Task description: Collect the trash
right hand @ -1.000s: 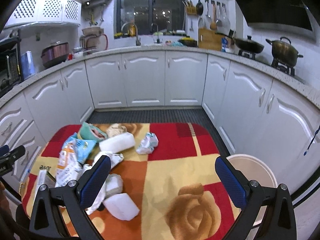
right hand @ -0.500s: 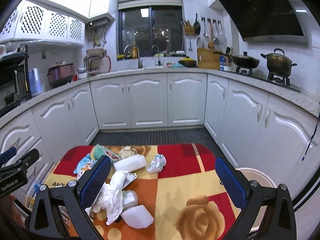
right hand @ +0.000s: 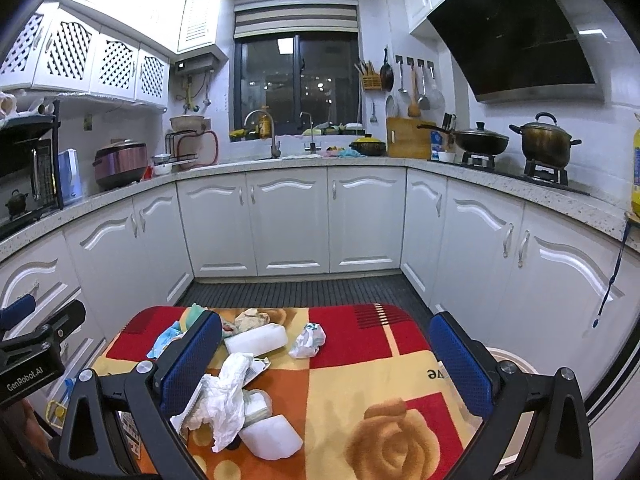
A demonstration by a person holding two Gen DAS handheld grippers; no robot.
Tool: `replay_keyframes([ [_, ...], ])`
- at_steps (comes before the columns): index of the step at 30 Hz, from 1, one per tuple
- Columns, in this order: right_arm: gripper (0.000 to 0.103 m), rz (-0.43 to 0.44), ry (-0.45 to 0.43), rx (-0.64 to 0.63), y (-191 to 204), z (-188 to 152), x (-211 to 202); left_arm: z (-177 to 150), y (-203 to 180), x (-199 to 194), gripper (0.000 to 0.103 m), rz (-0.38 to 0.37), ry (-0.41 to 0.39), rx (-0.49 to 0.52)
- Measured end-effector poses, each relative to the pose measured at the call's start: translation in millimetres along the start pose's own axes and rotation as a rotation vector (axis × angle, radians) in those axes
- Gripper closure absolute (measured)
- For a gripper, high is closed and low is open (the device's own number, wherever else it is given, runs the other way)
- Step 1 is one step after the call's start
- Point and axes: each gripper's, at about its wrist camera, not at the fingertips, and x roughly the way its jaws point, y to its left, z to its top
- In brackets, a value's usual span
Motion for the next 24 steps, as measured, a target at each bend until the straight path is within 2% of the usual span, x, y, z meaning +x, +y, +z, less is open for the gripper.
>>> replay_keyframes([
  [24, 0.0, -0.007, 0.007, 0.01, -0.2, -2.6, 3.0, -0.8, 1.4, -1.2, 0.0, 0.003, -0.006, -0.002],
])
